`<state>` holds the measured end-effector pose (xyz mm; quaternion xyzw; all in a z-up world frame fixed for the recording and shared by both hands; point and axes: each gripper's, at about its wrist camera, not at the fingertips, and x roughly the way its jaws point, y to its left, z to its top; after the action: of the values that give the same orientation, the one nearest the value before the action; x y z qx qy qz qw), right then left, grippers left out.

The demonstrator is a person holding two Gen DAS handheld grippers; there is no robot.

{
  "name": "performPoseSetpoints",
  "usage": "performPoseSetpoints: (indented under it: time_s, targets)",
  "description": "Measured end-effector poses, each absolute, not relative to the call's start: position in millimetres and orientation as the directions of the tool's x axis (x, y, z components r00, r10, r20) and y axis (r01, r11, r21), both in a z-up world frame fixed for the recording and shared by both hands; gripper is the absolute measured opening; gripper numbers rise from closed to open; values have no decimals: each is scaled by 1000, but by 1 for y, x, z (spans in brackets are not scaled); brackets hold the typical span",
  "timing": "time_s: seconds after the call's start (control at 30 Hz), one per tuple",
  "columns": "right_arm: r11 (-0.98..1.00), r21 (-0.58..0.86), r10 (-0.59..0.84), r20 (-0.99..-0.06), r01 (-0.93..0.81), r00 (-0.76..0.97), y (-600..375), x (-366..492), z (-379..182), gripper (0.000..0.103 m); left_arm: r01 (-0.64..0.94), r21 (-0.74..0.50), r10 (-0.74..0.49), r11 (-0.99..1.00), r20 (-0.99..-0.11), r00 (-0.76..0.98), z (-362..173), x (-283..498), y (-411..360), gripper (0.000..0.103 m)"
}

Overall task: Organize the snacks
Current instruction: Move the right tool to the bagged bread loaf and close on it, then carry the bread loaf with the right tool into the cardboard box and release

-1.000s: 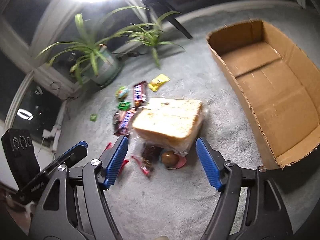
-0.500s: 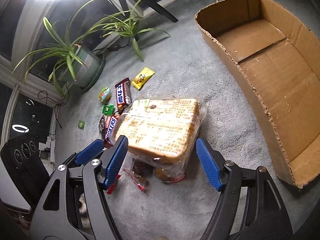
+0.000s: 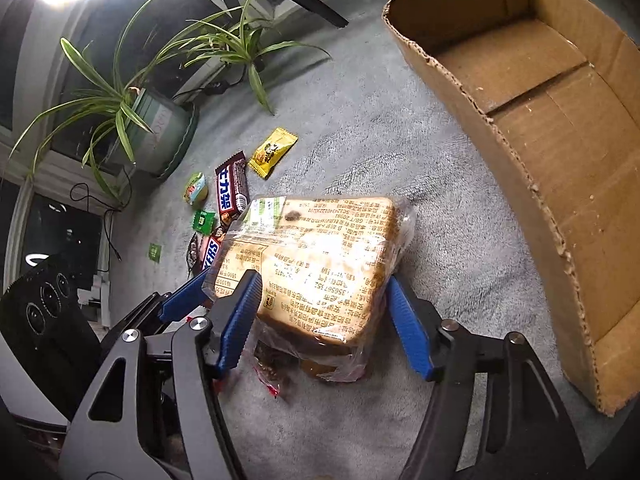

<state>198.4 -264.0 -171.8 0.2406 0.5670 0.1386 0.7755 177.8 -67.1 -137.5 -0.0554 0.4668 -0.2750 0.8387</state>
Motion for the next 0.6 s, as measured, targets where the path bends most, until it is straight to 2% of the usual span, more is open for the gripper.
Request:
performPoseSetpoints:
  time_s: [0.17,0.6]
  targets:
    - [854,518,482,-817,37,317,-263,200,-170,61,412,-365,-525,835,-752,398,-140,181,-68,47]
    - [848,529,501,-792,-16,348,-263,195,-150,59,424,-348,-525,836,-730,436,-122,171,-71,47]
